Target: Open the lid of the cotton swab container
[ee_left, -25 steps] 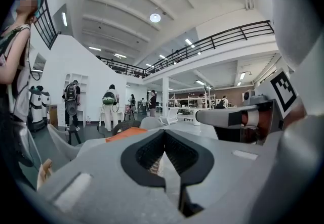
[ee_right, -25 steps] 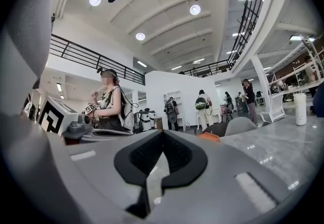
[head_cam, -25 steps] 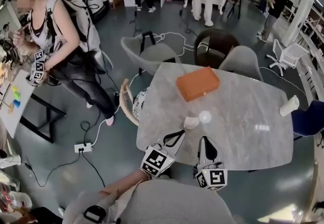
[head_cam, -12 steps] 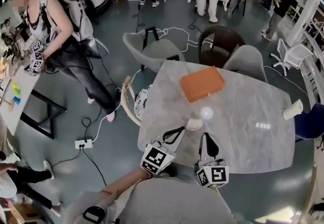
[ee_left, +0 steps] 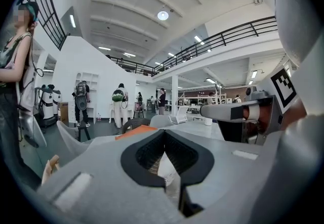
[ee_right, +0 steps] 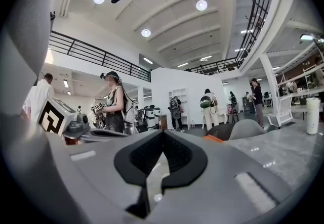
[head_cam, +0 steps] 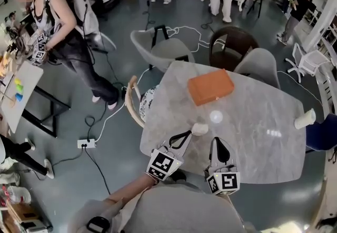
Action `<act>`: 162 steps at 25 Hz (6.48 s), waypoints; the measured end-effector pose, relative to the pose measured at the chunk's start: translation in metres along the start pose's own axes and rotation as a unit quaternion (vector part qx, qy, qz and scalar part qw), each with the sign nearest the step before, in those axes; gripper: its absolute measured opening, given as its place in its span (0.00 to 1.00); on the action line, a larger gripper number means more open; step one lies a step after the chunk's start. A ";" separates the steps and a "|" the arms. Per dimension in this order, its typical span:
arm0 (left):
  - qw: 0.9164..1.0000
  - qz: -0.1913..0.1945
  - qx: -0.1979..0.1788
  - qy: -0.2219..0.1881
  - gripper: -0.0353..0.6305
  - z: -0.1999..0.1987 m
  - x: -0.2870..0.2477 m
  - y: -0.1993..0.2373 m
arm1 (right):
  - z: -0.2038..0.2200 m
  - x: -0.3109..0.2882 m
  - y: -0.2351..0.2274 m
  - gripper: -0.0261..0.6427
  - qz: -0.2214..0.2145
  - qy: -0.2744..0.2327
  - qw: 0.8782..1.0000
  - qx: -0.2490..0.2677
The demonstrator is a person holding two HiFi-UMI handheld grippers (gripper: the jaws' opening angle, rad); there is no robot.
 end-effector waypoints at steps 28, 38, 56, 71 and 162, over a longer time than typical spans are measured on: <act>0.998 -0.018 0.000 0.060 0.16 0.050 -0.014 0.013 | 0.043 -0.017 -0.022 0.03 -0.023 0.040 0.999 -0.014; 0.997 0.000 0.012 0.074 0.24 0.065 -0.018 0.012 | 0.053 -0.019 -0.020 0.03 -0.029 0.050 0.998 -0.017; 0.995 0.010 0.003 0.104 0.39 0.094 -0.029 0.020 | 0.077 -0.022 -0.018 0.03 -0.029 0.075 0.996 -0.032; 0.992 0.024 -0.006 0.124 0.48 0.118 -0.046 0.017 | 0.094 -0.014 -0.020 0.03 -0.028 0.093 0.995 -0.039; 0.981 0.076 -0.041 0.174 0.45 0.170 -0.113 0.014 | 0.098 -0.009 -0.025 0.03 -0.046 0.118 0.991 -0.052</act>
Point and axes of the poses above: the fingertips, and each gripper's own axes: x backward along the fingers, y to its left, z out of its underside, the point moved 2 cm from there along x, backward along the fingers, and after that the axes turned 7 degrees about x, right-handed, at the moved point
